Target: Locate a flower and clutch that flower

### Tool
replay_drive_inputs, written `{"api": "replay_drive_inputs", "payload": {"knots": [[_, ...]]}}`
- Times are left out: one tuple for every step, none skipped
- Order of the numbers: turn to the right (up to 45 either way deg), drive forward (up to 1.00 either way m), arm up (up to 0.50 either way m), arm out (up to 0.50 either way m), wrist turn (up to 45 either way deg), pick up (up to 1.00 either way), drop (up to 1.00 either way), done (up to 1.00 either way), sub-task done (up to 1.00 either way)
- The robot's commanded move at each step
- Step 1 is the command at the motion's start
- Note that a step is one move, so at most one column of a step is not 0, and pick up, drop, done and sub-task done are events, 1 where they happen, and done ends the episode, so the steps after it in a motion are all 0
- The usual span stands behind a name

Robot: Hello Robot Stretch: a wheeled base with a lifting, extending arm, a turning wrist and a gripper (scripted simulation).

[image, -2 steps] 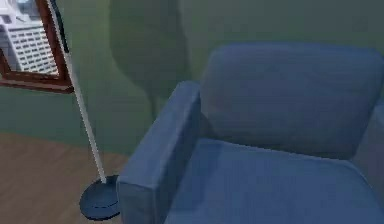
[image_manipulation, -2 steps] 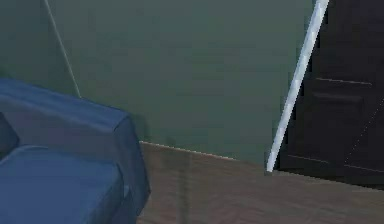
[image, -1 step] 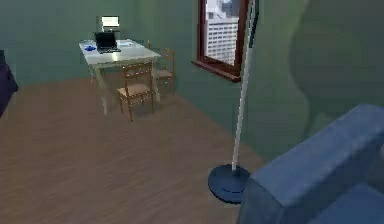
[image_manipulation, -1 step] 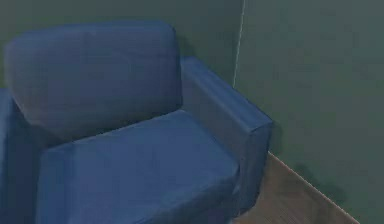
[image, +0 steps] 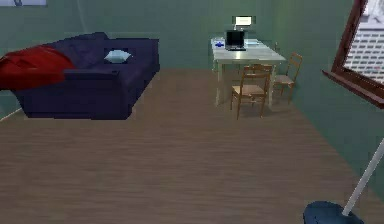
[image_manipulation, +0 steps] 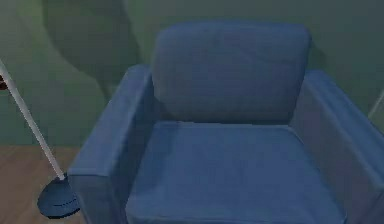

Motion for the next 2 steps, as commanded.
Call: {"api": "replay_drive_inputs", "payload": {"knots": [[0.0, 1.0, 0.0, 0.0, 0.0, 0.0, 0.0, 0.0, 0.0], [-3.0, 0.0, 0.0, 0.0, 0.0, 0.0, 0.0, 0.0, 0.0]]}}
